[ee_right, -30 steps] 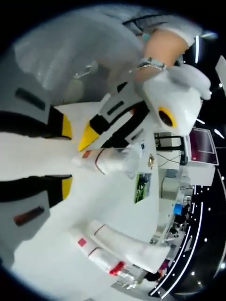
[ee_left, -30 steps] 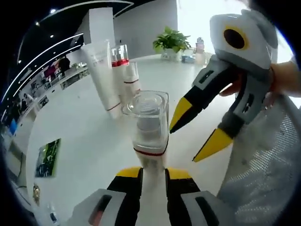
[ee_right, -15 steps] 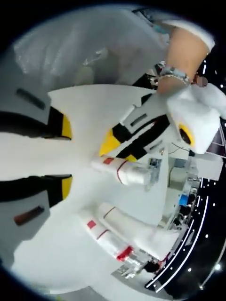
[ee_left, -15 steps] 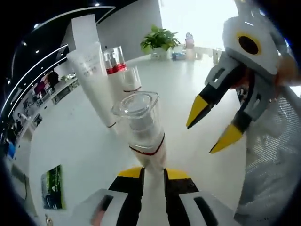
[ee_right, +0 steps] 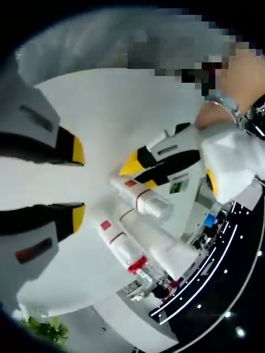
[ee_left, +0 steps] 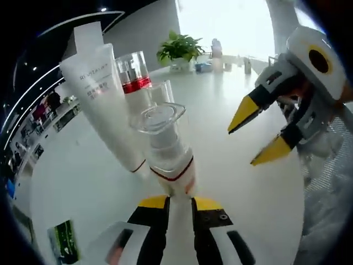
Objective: Arrange the skincare products in the storage area until every visible bottle or jar stands upright without overlapping.
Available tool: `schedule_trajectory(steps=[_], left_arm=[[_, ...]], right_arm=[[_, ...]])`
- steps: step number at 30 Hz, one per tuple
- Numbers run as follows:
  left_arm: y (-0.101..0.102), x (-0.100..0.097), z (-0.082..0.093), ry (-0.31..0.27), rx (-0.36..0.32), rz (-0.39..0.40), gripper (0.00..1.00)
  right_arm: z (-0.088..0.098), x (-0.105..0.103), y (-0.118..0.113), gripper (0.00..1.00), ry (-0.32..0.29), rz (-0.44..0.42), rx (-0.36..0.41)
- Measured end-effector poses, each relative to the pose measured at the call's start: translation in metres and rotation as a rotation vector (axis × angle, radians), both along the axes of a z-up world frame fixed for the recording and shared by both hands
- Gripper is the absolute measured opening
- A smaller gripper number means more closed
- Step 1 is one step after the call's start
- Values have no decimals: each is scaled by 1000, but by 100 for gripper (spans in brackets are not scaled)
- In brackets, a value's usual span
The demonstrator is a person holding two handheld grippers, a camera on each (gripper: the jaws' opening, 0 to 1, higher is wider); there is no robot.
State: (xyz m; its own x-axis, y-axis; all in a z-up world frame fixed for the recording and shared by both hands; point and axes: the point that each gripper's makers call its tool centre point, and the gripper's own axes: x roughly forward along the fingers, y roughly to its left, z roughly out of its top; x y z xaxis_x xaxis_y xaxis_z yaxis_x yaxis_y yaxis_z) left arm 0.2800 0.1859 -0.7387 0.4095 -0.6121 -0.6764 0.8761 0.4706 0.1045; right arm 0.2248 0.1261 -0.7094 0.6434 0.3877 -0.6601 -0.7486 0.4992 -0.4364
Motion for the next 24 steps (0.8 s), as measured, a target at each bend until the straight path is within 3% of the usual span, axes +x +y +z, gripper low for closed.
schedule_trajectory(steps=[8, 15, 24], left_arm=[[-12, 11, -2, -12, -14, 68, 17], [-13, 21, -2, -33, 5, 127, 17], [-16, 22, -6, 12, -16, 178, 17]], right_arm=[[9, 8, -9, 26, -37, -57, 22], [11, 7, -7, 26, -56, -41, 4], [10, 7, -6, 25, -51, -35, 2]])
